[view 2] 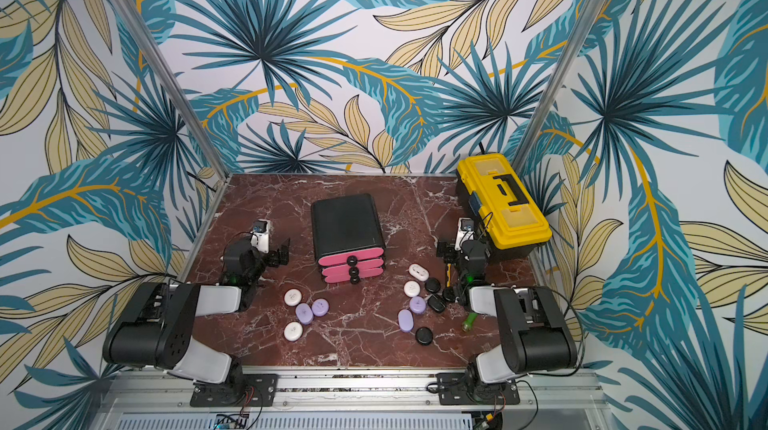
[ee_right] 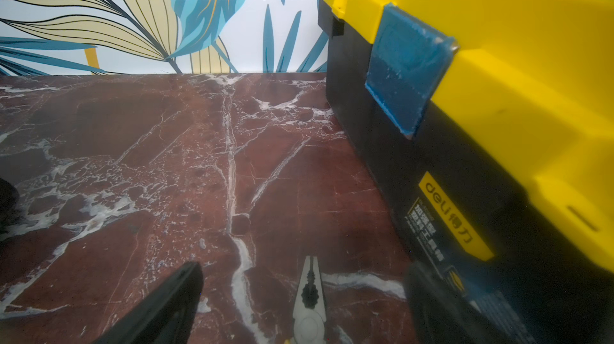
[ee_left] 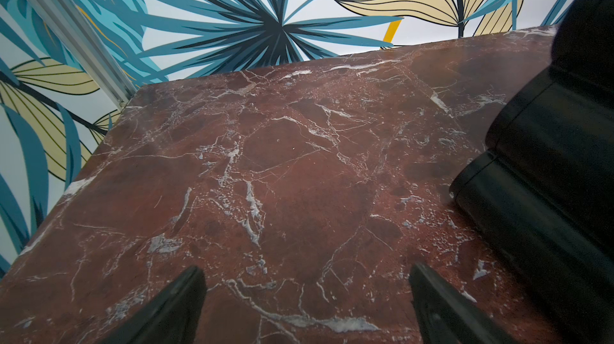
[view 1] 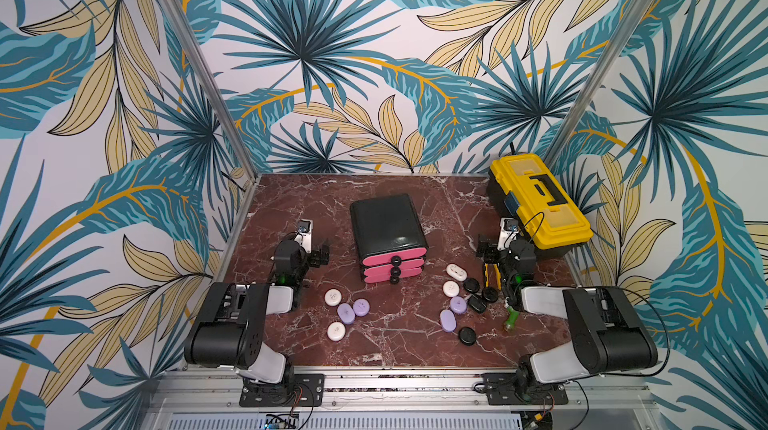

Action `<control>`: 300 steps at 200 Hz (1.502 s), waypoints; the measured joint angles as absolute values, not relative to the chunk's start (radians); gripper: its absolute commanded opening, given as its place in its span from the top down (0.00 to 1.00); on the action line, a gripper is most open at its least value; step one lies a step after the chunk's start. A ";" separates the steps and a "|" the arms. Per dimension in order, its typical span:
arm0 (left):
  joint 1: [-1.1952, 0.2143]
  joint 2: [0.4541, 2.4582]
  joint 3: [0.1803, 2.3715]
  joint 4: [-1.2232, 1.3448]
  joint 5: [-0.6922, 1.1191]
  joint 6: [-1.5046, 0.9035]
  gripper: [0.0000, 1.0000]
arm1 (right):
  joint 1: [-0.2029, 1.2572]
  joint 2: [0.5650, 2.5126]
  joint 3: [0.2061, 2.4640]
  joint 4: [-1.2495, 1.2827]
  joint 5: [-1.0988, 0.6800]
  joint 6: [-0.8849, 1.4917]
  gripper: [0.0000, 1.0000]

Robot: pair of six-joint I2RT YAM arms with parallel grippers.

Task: Put the bluetooth earphones in the drawer according to color
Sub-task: Open the drawer in the storage box.

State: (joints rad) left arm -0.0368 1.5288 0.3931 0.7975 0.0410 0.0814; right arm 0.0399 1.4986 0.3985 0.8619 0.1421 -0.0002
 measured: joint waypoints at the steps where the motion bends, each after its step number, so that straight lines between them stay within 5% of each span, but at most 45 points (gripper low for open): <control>1: -0.037 1.529 0.393 0.797 0.041 0.081 0.00 | 0.040 1.499 0.398 0.862 0.142 0.000 0.00; 44: -0.057 1.419 0.401 0.678 0.018 0.089 0.00 | 0.040 1.469 0.398 0.823 0.125 -0.005 0.00; 100: -0.087 0.990 0.398 0.570 -0.065 0.023 0.00 | 0.043 1.077 0.466 0.477 0.056 0.074 0.01; 214: -0.091 0.424 0.508 -0.169 -0.034 -0.421 0.00 | 0.045 0.601 0.532 -0.192 -0.215 0.567 0.01; 261: -0.091 0.475 0.507 -0.234 -0.013 -0.614 0.00 | 0.051 0.730 0.506 -0.111 -0.419 0.703 0.35; 300: -0.091 0.672 0.510 -0.174 0.175 -0.675 0.00 | 0.186 0.896 0.488 -0.013 -0.451 0.777 0.47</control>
